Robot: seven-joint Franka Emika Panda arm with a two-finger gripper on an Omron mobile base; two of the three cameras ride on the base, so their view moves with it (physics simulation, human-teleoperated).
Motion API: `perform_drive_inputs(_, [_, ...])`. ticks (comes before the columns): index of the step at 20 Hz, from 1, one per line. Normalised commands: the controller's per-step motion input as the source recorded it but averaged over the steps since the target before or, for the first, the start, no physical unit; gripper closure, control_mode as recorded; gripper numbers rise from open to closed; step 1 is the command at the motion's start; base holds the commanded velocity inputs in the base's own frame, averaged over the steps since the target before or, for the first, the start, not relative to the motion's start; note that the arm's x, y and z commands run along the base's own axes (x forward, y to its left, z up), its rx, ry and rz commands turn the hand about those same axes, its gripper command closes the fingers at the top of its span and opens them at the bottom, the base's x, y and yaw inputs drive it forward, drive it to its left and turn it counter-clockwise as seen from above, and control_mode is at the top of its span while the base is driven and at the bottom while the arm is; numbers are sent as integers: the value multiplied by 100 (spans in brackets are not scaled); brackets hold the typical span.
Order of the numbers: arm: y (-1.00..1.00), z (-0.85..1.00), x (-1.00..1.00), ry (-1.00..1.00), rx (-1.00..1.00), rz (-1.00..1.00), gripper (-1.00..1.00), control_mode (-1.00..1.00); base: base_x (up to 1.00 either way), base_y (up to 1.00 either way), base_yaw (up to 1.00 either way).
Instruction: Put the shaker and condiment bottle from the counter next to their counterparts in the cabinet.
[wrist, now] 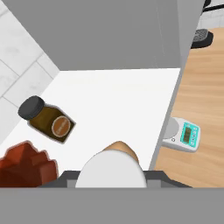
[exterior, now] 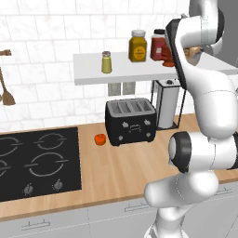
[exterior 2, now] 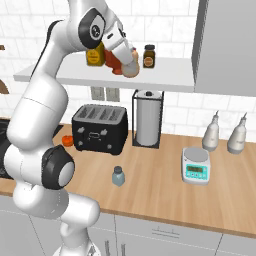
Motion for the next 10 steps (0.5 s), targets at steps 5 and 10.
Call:
perform_drive_inputs(5, [0, 0, 4, 0, 0, 0, 100, -100, 0, 0, 0])
perform_drive_inputs(10, [-4, -24, 25, 13, 0, 0, 100, -100, 0, 0, 0])
